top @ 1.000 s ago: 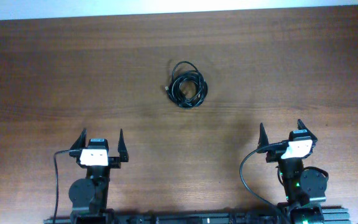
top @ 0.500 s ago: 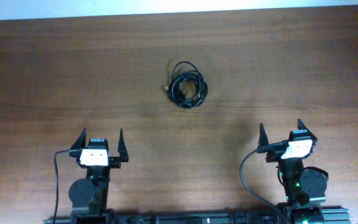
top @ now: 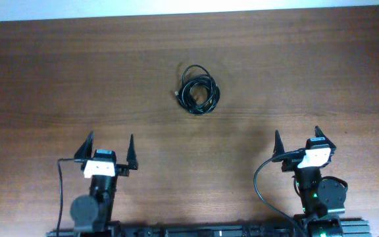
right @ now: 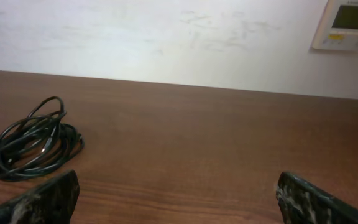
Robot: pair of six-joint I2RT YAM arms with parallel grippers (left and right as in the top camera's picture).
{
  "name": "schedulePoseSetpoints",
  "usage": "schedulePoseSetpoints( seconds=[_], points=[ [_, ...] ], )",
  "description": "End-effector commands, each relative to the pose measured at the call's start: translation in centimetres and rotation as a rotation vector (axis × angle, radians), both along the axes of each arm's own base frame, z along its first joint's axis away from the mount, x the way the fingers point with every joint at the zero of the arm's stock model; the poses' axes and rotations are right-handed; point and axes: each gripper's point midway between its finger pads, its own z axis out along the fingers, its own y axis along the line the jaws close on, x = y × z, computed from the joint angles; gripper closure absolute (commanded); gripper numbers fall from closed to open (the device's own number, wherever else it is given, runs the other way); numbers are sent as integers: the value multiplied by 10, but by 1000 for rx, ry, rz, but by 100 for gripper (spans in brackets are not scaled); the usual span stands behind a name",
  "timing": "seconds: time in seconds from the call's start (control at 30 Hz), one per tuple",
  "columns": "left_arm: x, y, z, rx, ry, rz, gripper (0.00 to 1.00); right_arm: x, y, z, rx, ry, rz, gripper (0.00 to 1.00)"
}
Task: Untangle cables
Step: 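Reach the left gripper forward and grasp the black cable bundle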
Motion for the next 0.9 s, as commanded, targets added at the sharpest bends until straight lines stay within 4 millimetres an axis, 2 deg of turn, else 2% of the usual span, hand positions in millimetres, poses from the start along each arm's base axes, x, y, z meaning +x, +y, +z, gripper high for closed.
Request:
schedulePoseSetpoints(
  seconds=[0.0, 0.1, 0.17, 0.23, 0.3, 0.4, 0.47, 0.53, 0.6, 0.67, 0.73, 0.77, 0.8, 0.87],
  points=[
    [-20, -22, 53, 48, -231, -123, 2, 0, -5, -2, -2, 4, -26, 2],
    [-31, -22, 90, 54, -306, -121, 2, 0, -5, -2, -2, 3, -26, 2],
    [-30, -22, 106, 53, -277, -122, 2, 0, -5, -2, -2, 4, -26, 2],
    [-26, -22, 131, 50, -229, -123, 2, 0, -5, -2, -2, 3, -26, 1],
    [-13, -29, 150, 94, -125, -161, 2, 0, -5, -2, -2, 3, -26, 2],
    [16, -41, 159, 154, 112, -241, 2, 0, -5, -2, -2, 3, -26, 2],
    [43, -41, 151, 132, 354, -262, 2, 0, -5, -2, -2, 3, -26, 1],
    [64, -44, 134, 91, 613, -299, 1, 0, -5, -2, -2, 4, -26, 2],
    [77, -61, 125, 28, 776, -421, 2, 0, -5, -2, -2, 3, -26, 2],
    [91, -90, 120, -90, 898, -632, 2, 0, -5, -2, -2, 3, -26, 1],
    [111, -101, 106, -144, 966, -690, 2, 0, -5, -2, -2, 3, -26, 2],
    [120, -102, 94, -166, 1024, -657, 1, 0, -5, -2, -2, 3, -26, 2],
    [130, -100, 74, -165, 1113, -576, 2, 0, -5, -2, -2, 4, -26, 2],
    [142, -91, 29, -53, 1294, -351, 2, 0, -5, -2, -2, 3, -26, 2]
  ],
)
